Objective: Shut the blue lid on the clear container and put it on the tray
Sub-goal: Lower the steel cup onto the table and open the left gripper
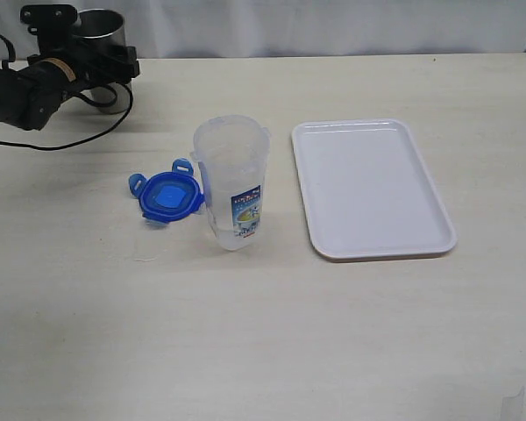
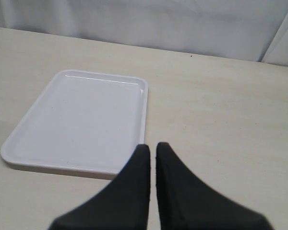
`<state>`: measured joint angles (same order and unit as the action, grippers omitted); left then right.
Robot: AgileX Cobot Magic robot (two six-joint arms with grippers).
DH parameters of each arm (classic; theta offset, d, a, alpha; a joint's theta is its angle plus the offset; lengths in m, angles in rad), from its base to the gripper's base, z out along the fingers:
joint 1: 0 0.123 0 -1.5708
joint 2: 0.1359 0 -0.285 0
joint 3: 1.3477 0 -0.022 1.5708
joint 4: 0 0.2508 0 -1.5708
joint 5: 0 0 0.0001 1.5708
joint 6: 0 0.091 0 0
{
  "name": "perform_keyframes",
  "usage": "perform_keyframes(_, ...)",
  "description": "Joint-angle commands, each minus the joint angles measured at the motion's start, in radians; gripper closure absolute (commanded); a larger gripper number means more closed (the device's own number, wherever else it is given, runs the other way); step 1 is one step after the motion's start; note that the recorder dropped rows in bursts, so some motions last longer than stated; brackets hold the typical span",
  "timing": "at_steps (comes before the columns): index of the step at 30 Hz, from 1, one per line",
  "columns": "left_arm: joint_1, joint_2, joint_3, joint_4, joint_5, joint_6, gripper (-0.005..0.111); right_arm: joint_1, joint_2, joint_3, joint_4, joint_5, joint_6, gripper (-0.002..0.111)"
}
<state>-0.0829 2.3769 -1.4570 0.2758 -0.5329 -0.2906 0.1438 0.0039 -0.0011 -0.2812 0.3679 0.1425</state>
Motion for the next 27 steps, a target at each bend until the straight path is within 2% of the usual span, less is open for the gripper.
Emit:
perform_keyframes(1,-0.001,-0.009,-0.012,0.000,-0.029,0.001,0.106,-0.002,-0.004,0.001,0.003,0.001,0.002,0.104)
perform_keyframes(3,-0.001,-0.009,-0.012,0.000,-0.025,0.001,0.106,-0.002,-0.004,0.001,0.003,0.001,0.002,0.104)
perform_keyframes(6,-0.001,-0.009,-0.012,0.000,-0.019,0.001,0.097,-0.002,-0.004,0.001,0.003,0.001,0.002,0.104)
perform_keyframes(9,-0.001,-0.009,-0.012,0.000,-0.019,0.001,0.079,-0.002,-0.004,0.001,0.003,0.001,0.002,0.104)
perform_keyframes(13,-0.001,-0.009,-0.012,-0.002,-0.004,-0.003,0.047,-0.002,-0.004,0.001,0.003,0.001,0.002,0.104)
perform_keyframes(16,-0.001,-0.009,-0.012,-0.002,0.011,-0.013,0.033,-0.002,-0.004,0.001,0.003,0.001,0.002,0.104)
perform_keyframes(21,-0.001,-0.009,-0.012,-0.009,0.042,-0.108,0.030,-0.002,-0.004,0.001,0.003,0.001,0.002,0.104)
perform_keyframes(27,-0.003,-0.009,-0.012,-0.007,0.085,-0.111,0.030,-0.002,-0.004,0.001,0.003,0.001,0.002,0.104)
